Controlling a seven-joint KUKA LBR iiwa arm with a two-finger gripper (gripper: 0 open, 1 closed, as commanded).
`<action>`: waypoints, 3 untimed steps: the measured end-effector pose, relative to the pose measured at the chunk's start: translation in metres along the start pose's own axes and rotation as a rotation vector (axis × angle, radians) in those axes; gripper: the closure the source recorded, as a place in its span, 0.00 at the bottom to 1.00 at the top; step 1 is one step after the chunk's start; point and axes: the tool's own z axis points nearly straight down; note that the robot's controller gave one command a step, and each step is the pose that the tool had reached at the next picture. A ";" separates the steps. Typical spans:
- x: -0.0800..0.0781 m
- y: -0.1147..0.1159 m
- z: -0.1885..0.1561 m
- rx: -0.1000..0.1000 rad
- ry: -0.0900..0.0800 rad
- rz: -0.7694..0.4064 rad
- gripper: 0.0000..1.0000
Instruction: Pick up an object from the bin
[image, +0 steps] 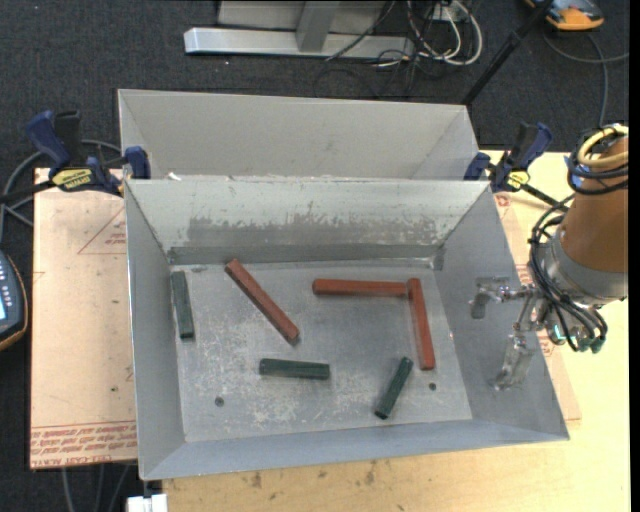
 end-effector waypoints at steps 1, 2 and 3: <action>0.000 0.039 0.164 0.009 -0.024 -0.636 0.00; -0.008 0.080 0.136 0.003 -0.010 -0.733 0.00; -0.003 0.090 0.137 0.002 -0.005 -0.803 0.00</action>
Offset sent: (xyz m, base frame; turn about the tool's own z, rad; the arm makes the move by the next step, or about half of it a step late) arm -0.0064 0.0380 -0.1666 -0.6359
